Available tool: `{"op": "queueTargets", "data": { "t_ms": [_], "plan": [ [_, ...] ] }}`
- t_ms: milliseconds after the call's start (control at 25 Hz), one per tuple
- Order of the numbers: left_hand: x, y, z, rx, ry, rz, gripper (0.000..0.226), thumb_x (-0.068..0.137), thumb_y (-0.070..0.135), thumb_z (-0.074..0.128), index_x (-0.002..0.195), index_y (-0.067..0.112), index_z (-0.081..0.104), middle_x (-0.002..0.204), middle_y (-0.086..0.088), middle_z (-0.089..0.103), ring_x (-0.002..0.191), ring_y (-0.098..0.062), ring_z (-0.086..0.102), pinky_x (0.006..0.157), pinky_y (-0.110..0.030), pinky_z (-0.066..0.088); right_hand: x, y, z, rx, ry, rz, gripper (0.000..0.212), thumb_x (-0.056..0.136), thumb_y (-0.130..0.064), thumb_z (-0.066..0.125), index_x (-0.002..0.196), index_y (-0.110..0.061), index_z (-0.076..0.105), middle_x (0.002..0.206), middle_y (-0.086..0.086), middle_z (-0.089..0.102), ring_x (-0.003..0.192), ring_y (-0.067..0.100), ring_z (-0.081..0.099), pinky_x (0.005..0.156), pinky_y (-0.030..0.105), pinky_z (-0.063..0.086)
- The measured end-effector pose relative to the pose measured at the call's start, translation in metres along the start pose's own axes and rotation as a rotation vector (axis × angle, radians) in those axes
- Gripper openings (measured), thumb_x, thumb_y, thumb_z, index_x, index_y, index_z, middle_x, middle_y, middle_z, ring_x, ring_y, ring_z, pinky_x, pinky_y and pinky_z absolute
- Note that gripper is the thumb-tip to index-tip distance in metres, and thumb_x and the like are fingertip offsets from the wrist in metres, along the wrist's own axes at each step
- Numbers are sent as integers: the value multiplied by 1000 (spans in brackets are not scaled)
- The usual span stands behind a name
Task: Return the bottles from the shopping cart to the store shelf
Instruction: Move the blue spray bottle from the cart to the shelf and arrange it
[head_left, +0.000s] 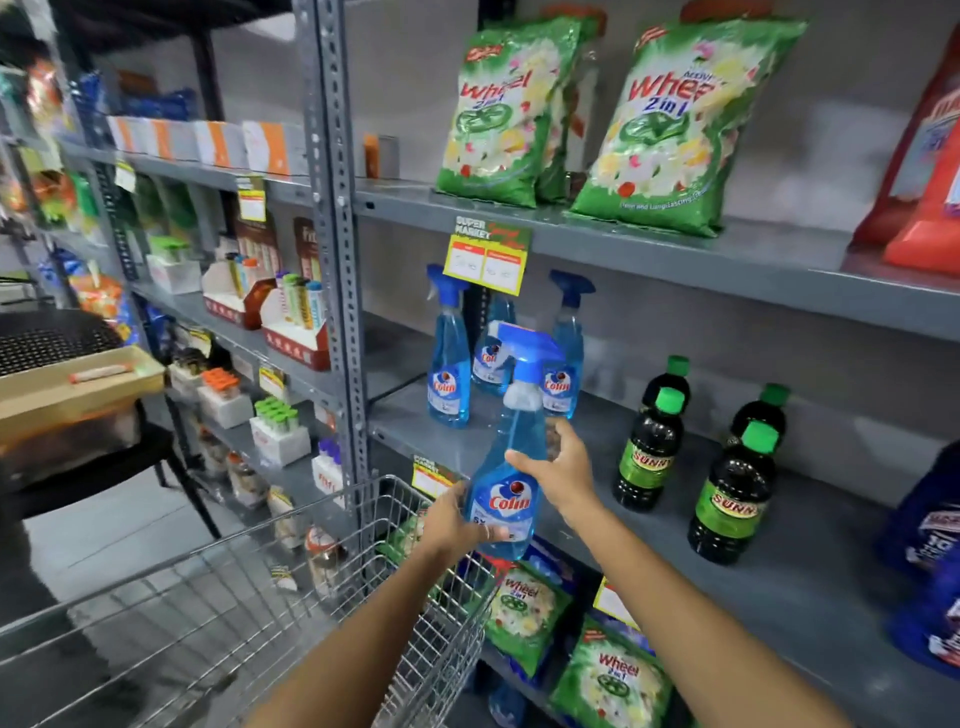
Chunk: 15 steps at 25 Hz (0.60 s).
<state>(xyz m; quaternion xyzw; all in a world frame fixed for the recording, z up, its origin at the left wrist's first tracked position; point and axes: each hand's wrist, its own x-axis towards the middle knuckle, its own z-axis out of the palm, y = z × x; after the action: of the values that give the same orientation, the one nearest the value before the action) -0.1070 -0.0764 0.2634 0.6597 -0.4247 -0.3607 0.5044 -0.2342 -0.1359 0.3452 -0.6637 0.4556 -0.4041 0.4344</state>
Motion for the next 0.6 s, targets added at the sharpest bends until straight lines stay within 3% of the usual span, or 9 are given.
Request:
{"op": "queueTargets", "data": {
  "t_ms": [160, 320, 440, 600],
  "plan": [
    [58, 15, 10, 87, -28, 41, 67, 55, 13, 86, 113, 3, 54, 111, -9, 67, 95, -18, 61, 80, -30, 50, 41, 3, 2, -35, 83, -30, 39, 64, -17, 79, 94, -17, 54, 97, 5, 65, 91, 24, 63, 82, 41, 55],
    [106, 9, 16, 64, -55, 22, 66, 47, 23, 90, 102, 16, 53, 115, -12, 65, 102, -22, 61, 95, -41, 50, 78, 15, 14, -56, 134, -22, 59, 64, -20, 80, 116, -15, 54, 118, 11, 59, 107, 22, 58, 96, 38, 49],
    [139, 4, 21, 46, -44, 49, 75, 41, 29, 87, 104, 18, 50, 118, -13, 64, 102, -19, 60, 95, -38, 50, 104, 17, 18, -92, 129, -30, 67, 69, -15, 78, 128, -12, 48, 126, 9, 51, 111, 15, 50, 92, 20, 38],
    [175, 7, 29, 92, -82, 32, 79, 53, 23, 84, 119, 3, 47, 114, -7, 61, 100, -15, 56, 91, -31, 45, 139, 24, 15, -130, 150, -33, 67, 69, -15, 78, 128, -12, 48, 128, 11, 51, 107, 15, 49, 85, 12, 32]
  ]
}}
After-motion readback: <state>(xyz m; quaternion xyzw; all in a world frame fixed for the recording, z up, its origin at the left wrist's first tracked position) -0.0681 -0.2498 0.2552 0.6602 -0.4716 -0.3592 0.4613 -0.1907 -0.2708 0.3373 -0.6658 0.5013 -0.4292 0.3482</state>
